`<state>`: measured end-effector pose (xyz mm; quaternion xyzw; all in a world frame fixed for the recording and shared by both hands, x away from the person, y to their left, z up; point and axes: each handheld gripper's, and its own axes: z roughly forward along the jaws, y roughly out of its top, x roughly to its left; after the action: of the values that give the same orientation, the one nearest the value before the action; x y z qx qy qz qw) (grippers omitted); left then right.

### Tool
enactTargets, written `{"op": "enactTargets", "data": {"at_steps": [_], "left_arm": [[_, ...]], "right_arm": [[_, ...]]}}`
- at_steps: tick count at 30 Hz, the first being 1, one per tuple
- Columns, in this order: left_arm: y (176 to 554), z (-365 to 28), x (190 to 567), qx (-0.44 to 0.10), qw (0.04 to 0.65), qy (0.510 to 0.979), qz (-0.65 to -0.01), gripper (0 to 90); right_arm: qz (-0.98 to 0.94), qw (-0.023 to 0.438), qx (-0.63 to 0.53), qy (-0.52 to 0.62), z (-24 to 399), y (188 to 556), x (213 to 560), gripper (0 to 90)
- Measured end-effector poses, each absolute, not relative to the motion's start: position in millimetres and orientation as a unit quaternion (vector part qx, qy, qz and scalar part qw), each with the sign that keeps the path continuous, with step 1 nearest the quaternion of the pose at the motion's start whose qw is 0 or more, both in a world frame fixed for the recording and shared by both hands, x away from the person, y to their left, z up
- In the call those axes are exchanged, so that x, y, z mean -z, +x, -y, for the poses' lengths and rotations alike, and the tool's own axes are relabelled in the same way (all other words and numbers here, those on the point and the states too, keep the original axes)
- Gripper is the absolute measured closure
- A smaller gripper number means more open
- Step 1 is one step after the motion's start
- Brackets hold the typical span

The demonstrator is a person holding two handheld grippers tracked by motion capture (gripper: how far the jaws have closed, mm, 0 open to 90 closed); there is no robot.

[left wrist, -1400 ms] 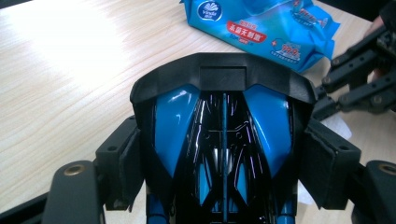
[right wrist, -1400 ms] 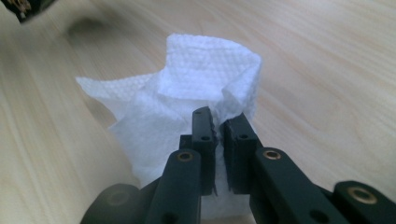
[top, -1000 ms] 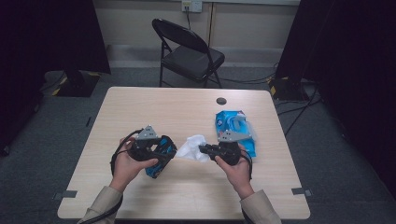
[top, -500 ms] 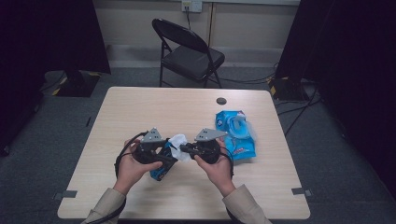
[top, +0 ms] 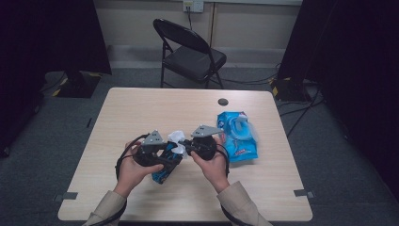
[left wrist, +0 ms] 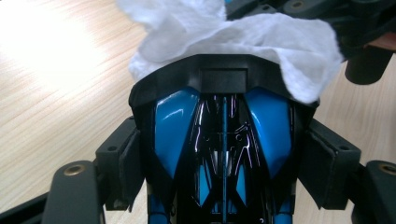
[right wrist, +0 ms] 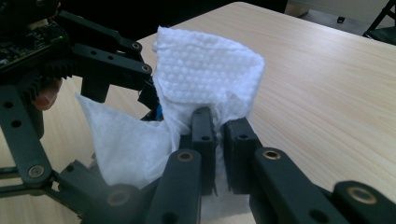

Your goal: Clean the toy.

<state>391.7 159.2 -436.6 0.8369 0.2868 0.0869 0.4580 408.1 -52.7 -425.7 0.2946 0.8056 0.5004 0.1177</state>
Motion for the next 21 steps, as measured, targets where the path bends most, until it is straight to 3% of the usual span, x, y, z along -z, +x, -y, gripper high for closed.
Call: {"op": "enactTargets", "data": {"at_steps": [13, 21], "left_arm": [[389.9, -157.0, 435.8, -0.081, 0.461, 0.839, -0.277, 25.6], [391.6, -168.0, 433.5, -0.094, 0.462, 0.833, -0.291, 25.6]], "right_arm": [[-0.809, 0.108, -0.491, 0.306, 42.7, 421.4, 431.0, 84.8], [-0.797, 0.115, -0.503, 0.314, 58.2, 424.1, 425.9, 84.7]]}}
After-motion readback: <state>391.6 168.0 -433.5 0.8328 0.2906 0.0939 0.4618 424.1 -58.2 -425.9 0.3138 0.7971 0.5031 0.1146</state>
